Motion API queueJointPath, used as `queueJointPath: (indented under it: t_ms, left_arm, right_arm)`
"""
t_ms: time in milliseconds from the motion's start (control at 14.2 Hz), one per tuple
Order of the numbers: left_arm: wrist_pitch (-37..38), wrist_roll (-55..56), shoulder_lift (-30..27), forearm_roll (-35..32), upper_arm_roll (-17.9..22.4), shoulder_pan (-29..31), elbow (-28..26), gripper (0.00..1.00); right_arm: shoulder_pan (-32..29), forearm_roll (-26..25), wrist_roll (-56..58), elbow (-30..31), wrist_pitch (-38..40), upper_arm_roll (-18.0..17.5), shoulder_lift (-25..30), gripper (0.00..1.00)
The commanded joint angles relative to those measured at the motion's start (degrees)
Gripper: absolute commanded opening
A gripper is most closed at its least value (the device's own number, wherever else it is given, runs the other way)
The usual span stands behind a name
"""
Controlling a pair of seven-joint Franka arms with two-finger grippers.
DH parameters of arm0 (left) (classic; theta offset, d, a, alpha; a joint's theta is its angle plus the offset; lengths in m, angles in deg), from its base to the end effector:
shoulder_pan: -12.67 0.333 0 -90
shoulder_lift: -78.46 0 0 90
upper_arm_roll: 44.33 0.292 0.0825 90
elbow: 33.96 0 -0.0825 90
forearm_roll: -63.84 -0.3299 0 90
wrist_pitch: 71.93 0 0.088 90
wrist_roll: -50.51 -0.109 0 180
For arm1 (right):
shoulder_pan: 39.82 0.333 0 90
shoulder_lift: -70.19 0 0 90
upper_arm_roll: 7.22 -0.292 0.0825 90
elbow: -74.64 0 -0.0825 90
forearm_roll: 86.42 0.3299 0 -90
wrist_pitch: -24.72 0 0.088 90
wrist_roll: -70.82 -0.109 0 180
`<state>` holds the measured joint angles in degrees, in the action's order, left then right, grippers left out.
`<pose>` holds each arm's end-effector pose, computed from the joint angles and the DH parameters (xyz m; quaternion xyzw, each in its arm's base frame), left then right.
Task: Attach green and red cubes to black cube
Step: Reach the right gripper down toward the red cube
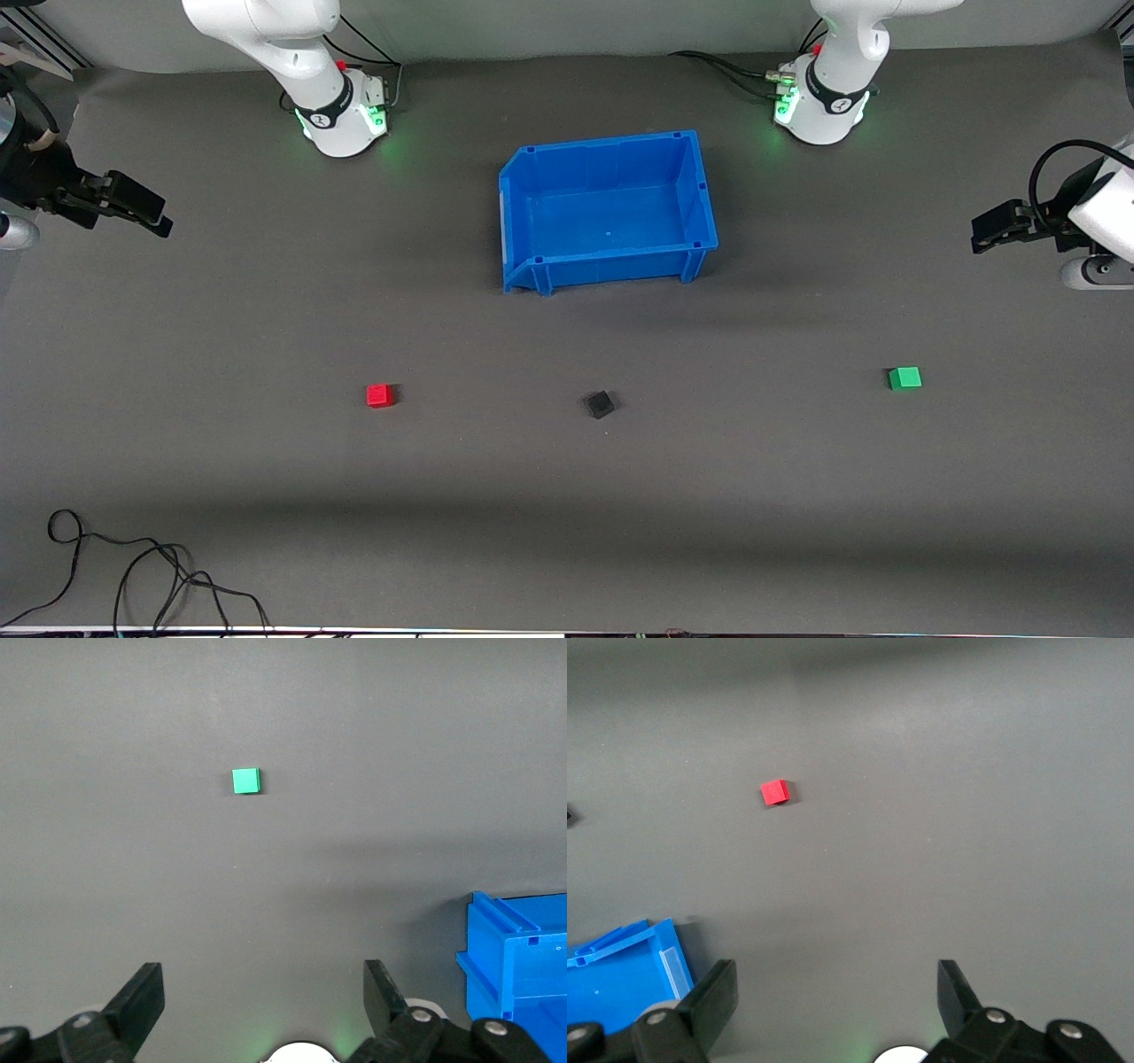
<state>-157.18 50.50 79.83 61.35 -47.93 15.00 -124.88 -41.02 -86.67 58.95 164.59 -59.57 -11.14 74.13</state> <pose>0.4964 -0.0056 0.5734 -0.9978 0.0107 0.0611 0.0216 0.4698 0.0231 0.6236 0.9967 -0.0801 -0.0144 0.0064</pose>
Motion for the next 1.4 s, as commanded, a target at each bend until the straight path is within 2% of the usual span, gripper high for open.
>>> queueJointPath:
  t_ms: [0, 281, 491, 912, 1123, 1333]
  left_arm:
    - [-0.96, -0.61, -1.63, 0.55, 0.53, -0.57, -1.45, 1.00]
    - [-0.96, -0.61, -1.63, 0.46, 0.53, -0.57, -1.54, 1.00]
    - [-0.96, -0.61, -1.63, 0.46, 0.53, -0.65, -1.54, 1.00]
    - [-1.23, -0.61, -0.40, -0.06, 0.53, -0.57, -1.01, 1.00]
    - [-1.14, -0.61, -0.40, -0.15, 0.53, -0.57, -1.01, 1.00]
    - [-1.31, -0.52, -0.31, -0.15, 0.62, -0.30, -0.92, 1.00]
  right_arm:
    - [0.40, -0.72, -0.96, -1.35, 0.53, 0.05, -0.52, 1.00]
    - [0.58, -0.46, -1.84, -1.44, 0.35, -0.30, -1.30, 1.00]
    - [1.10, -0.36, -12.71, -0.75, -0.87, -0.47, -1.92, 1.00]
    - [1.90, -0.54, -8.99, -1.36, -1.66, -0.47, -11.66, 1.00]
    - [3.39, -1.06, -7.92, 3.02, -11.22, -0.47, -13.78, 1.00]
    - [3.31, -0.55, -7.03, 3.48, -13.00, -0.47, -21.59, 0.97]
